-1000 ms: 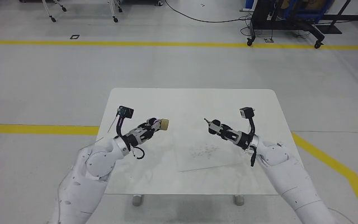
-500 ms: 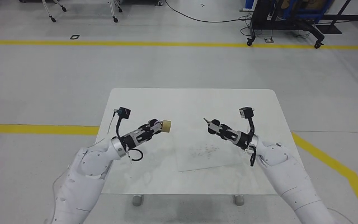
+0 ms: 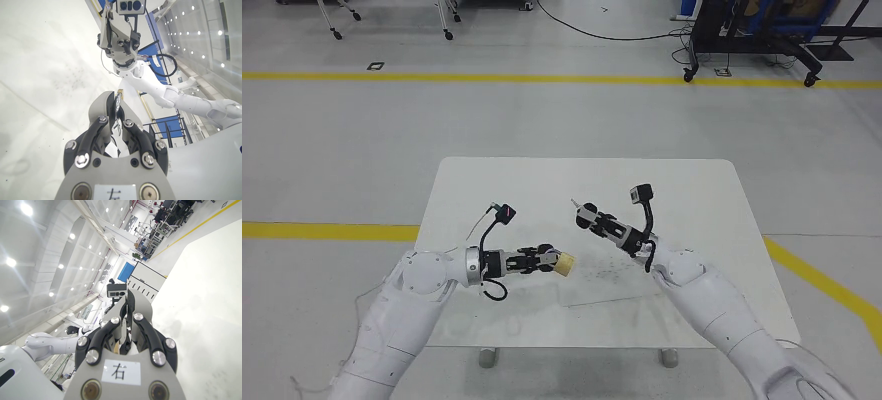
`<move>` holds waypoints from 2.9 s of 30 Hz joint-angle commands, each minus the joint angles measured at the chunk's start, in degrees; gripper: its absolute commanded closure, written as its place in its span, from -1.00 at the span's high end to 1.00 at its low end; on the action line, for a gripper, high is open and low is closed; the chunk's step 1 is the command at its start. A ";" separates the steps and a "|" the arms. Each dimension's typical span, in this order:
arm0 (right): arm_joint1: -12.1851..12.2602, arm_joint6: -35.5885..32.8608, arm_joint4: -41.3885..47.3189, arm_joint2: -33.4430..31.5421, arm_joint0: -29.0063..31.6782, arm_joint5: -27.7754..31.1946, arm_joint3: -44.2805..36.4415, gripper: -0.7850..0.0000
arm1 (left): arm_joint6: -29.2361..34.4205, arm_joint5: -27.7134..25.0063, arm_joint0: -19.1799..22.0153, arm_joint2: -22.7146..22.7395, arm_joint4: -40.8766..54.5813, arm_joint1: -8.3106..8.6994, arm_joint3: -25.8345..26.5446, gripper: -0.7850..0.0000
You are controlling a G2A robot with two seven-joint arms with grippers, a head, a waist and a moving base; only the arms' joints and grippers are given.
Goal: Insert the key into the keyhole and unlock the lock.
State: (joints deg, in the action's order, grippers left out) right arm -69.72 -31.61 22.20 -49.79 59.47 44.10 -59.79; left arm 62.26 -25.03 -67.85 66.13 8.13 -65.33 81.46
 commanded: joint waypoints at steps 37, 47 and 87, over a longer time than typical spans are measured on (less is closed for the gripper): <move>-3.45 -9.59 4.20 2.97 -2.64 5.66 4.10 -1.00 | -11.02 4.95 -0.09 1.25 1.73 0.35 -2.69 -1.00; 0.21 -7.51 -1.61 -6.09 3.59 -0.44 -5.36 -1.00 | -14.59 23.70 3.51 0.20 3.57 -0.09 -2.19 -1.00; 3.34 -9.76 2.31 -11.98 15.91 -37.52 -26.46 -1.00 | -7.57 42.41 21.23 -9.52 28.50 -6.59 -28.92 -1.00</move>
State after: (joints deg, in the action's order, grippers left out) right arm -66.33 -42.19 25.16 -62.06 75.26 6.98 -86.35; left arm 55.44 17.75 -46.09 56.28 36.23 -71.95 51.99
